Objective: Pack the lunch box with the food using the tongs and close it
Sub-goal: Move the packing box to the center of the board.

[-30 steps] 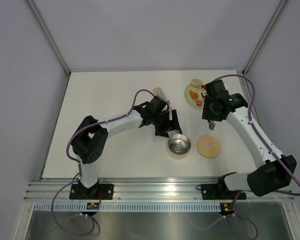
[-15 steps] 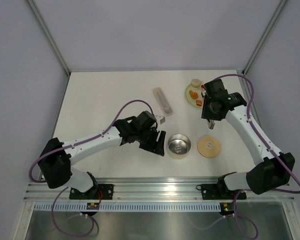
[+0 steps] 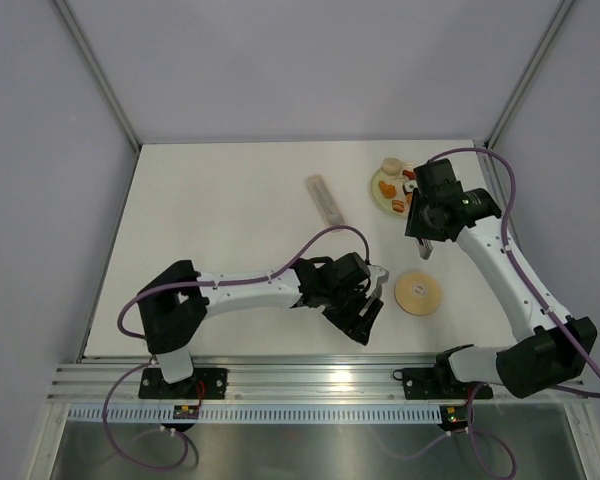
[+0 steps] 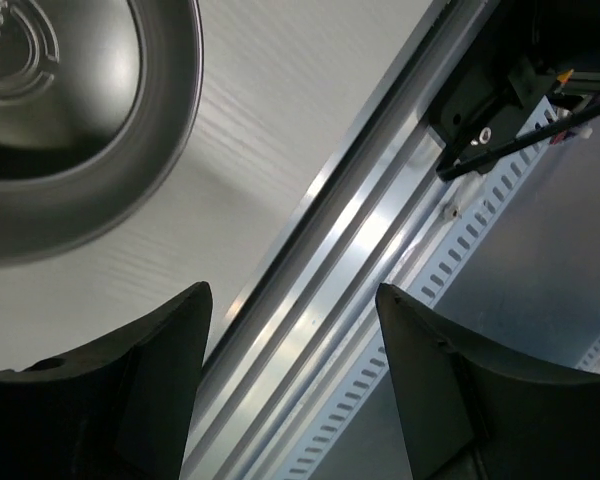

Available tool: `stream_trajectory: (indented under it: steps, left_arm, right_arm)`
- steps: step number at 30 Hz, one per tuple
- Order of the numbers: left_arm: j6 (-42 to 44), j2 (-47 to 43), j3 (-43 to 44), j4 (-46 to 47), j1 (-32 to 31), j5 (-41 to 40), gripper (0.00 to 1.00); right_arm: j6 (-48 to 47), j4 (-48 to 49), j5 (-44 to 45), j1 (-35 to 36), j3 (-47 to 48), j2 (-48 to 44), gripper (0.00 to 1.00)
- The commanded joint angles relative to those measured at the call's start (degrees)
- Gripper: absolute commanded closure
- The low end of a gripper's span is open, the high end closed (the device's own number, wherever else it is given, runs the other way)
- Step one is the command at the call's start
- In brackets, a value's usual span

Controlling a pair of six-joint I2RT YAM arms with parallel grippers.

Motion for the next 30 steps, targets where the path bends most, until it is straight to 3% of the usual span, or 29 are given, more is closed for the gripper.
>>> stream_trajectory:
  steps: [1,8,18,22,30]
  left_arm:
    - [-0.02,4.06,4.94,6.7,-0.3,-0.22,0.29]
    - [0.95,6.97,5.91,8.89,0.49,-9.53,0.29]
    - [-0.64,11.27,7.84,14.86,6.9,-12.61,0.29]
    - [-1.6,13.65,10.92,13.2,9.01,-14.63,0.3]
    - [-3.88,4.61,5.22,11.8,11.12,-16.92,0.28]
  right_arm:
    - [0.81,0.67,1.62,-0.38,1.32,-3.99,0.56]
    - [0.98,-0.73,3.73,-0.38,1.05,-6.72,0.55]
    - [1.95,-0.3,1.98,-0.38,0.7,-8.48,0.55]
    - [2.04,-0.65,1.8,-0.29,0.61,-7.61,0.55]
    - [0.98,3.65,-0.73,-0.38,-0.62,-6.38,0.54]
